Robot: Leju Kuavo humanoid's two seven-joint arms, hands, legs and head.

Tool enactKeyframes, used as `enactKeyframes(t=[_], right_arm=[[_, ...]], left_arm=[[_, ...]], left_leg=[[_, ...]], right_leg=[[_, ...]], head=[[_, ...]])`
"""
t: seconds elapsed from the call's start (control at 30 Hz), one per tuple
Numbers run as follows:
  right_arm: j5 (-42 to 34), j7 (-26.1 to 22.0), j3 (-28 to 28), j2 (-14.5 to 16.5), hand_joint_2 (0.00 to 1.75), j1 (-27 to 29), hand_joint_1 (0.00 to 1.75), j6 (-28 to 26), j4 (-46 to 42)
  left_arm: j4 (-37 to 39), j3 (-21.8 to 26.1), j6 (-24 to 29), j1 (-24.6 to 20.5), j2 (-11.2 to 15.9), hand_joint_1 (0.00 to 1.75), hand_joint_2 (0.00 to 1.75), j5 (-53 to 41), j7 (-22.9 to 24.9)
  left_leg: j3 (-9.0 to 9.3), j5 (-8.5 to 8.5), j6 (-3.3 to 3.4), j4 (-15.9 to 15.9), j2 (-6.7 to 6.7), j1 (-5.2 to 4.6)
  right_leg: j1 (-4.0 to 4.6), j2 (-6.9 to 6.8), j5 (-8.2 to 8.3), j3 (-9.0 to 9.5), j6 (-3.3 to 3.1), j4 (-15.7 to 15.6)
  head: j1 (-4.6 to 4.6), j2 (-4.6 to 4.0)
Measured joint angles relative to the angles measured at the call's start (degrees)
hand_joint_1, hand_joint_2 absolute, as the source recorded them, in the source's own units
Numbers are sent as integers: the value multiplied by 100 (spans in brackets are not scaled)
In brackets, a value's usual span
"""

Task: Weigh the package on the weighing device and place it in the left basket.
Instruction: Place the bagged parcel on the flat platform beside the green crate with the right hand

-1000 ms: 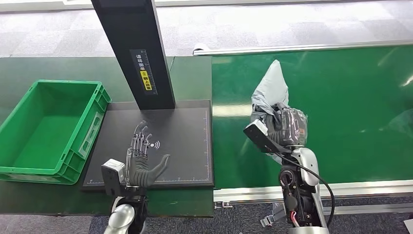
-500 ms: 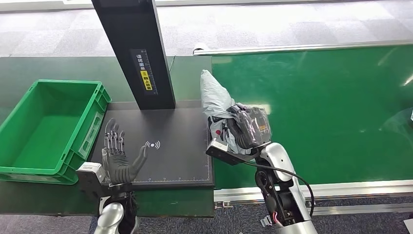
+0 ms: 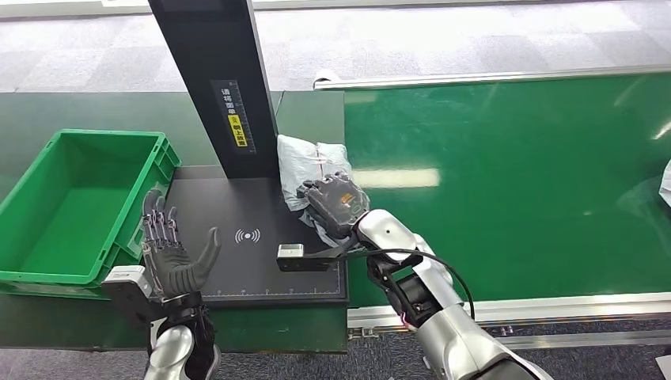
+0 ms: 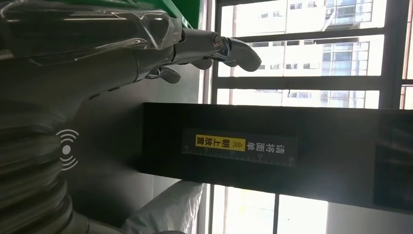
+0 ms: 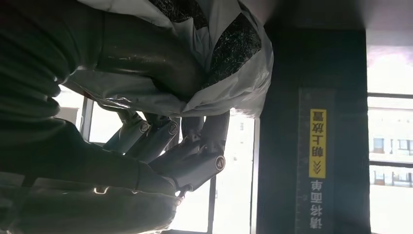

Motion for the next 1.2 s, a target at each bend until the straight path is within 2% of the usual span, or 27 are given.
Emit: enactKeyframes(t=[0.2, 0.4, 0.53, 0.73, 0.93, 0.97, 1.0, 1.1, 1.13, 1.2], right_arm=[[-21, -90, 178, 33, 175, -135, 175, 65, 260], [-245, -578, 749, 301, 175, -283, 175, 521, 828], [-764, -929, 1171, 476, 175, -295, 175, 864, 1121], [-2018, -1377, 1672, 517, 175, -159, 175, 1221, 1202], [-2951, -1473, 1927, 514, 175, 8, 175, 1538, 1057], [-3057, -1450, 1959, 507, 175, 21, 170, 1569, 1037], [-3135, -1421, 1984, 497, 175, 30, 134, 1583, 1026], [-3330, -1356, 2023, 441, 175, 63, 8, 1488, 1014], [-3423, -1351, 2016, 414, 175, 81, 0, 1440, 1004], [-3681, -1355, 1948, 344, 175, 117, 0, 1425, 957]], left_arm=[[-5, 9, 21, 2, 30, 0, 175, 20, -1], [-78, 22, 174, 90, 42, 0, 175, 166, -50], [-192, 19, 317, 238, 62, 0, 175, 209, -70], [-239, -107, 480, 311, 116, 0, 175, 313, -112], [-209, -265, 456, 228, 126, 0, 175, 227, -2], [-190, -290, 436, 200, 126, 0, 175, 198, 19], [-168, -311, 420, 175, 126, 0, 175, 176, 37], [-109, -355, 372, 142, 126, 0, 175, 132, 64], [-95, -364, 346, 143, 126, 0, 175, 121, 67], [-69, -377, 294, 150, 126, 0, 175, 96, 66]], left_leg=[[0, 0, 0, 1, 0, -5], [2, -1, -2, -1, 6, 3], [1, -3, -4, -1, 9, 6], [1, -3, -4, 0, 8, 3], [4, -3, -4, 1, 8, 3], [4, -3, -4, 1, 8, 3], [4, -3, -4, 0, 8, 3], [5, -3, -4, 0, 8, 3], [5, -3, -4, 1, 8, 3], [5, -3, -4, 1, 8, 3]], right_leg=[[-2, 0, 1, 1, 2, -1], [7, 3, 0, -2, -1, 0], [11, 4, -4, -4, -5, 0], [7, 4, -4, -2, -5, -1], [6, 4, -3, -3, -4, -1], [6, 4, -3, -3, -4, -1], [7, 4, -3, -3, -4, -1], [7, 4, -3, -3, -4, -1], [7, 4, -3, -3, -4, -1], [6, 4, -3, -2, -4, -2]], head=[[0, 0], [-1, 0], [0, 0], [1, 0], [0, 0], [-1, 0], [-1, 0], [0, 0], [1, 0], [0, 0]])
